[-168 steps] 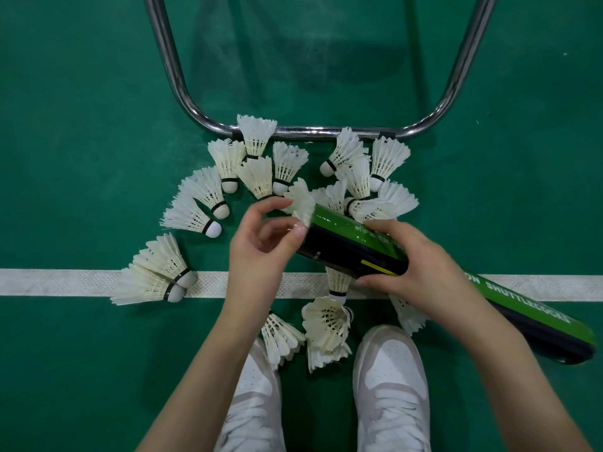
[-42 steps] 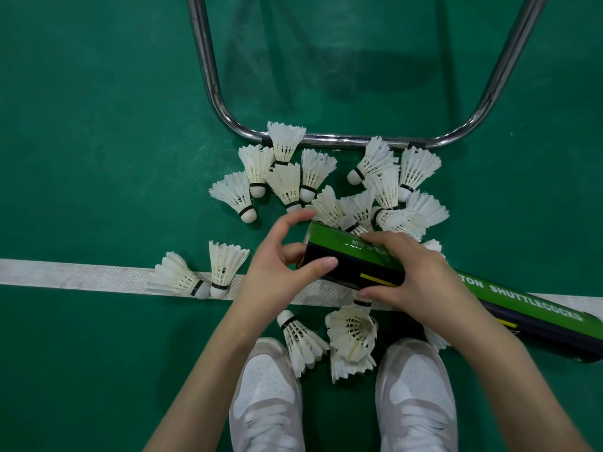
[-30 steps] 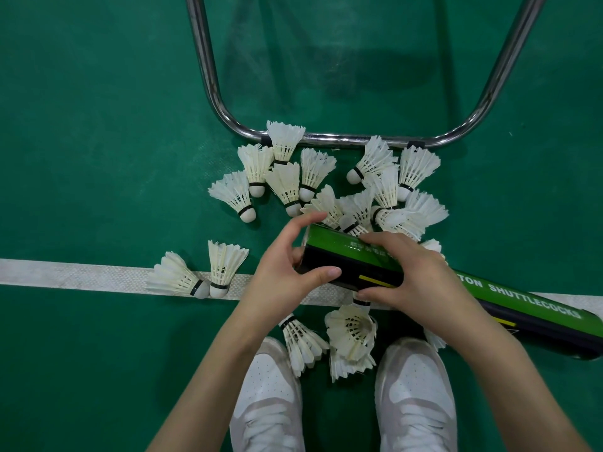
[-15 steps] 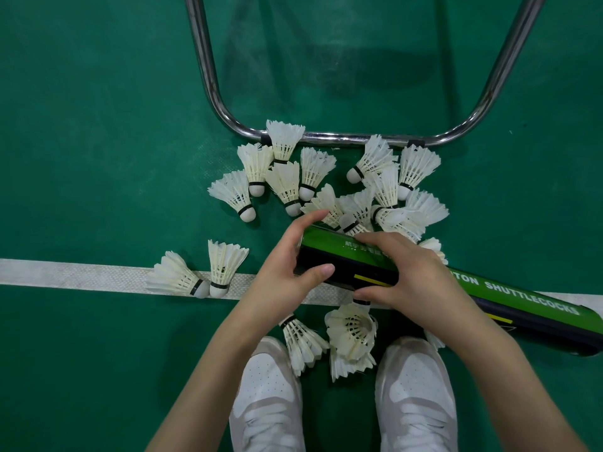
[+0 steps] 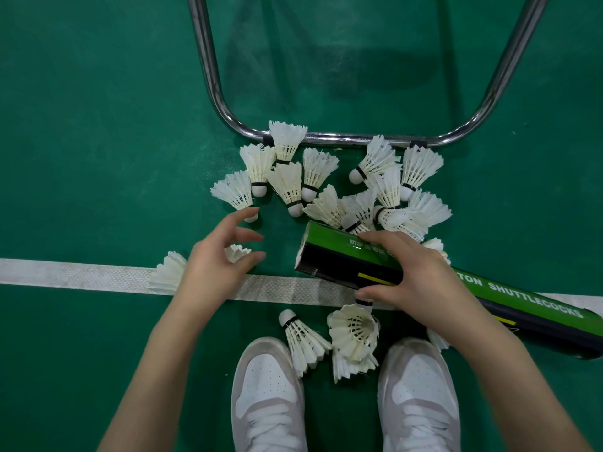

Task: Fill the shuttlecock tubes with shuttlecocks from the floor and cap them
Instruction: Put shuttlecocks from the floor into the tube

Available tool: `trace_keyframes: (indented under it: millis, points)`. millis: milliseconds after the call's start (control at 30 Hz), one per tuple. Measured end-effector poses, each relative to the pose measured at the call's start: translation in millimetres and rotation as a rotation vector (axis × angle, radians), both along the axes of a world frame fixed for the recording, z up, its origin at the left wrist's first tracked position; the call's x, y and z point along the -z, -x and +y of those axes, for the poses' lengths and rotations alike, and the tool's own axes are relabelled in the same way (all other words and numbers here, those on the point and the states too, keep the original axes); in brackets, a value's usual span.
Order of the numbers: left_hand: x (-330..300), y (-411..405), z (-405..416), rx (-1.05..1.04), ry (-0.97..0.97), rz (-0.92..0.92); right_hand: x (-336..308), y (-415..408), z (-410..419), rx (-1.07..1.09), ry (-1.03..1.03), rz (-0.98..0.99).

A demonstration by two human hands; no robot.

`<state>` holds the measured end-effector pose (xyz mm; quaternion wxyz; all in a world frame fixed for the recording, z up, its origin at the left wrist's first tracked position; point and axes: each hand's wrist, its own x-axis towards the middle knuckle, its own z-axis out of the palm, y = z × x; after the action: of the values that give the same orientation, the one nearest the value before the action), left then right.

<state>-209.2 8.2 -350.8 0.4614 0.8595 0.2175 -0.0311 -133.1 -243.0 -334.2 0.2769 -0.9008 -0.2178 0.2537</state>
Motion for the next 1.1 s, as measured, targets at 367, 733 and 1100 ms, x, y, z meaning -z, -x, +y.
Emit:
trace_keyframes:
  millis: [367,733,1100]
  points:
    - [23,9,15,0.021,-0.305,-0.038,2,0,0,0.005,-0.005,-0.001]
    - [18,8,10,-0.052,-0.292,0.002,1,0,0,0.005,-0.002,-0.002]
    - [-25,-12,-13,-0.324,0.226,-0.252,1,0,0,0.004,-0.005,0.002]
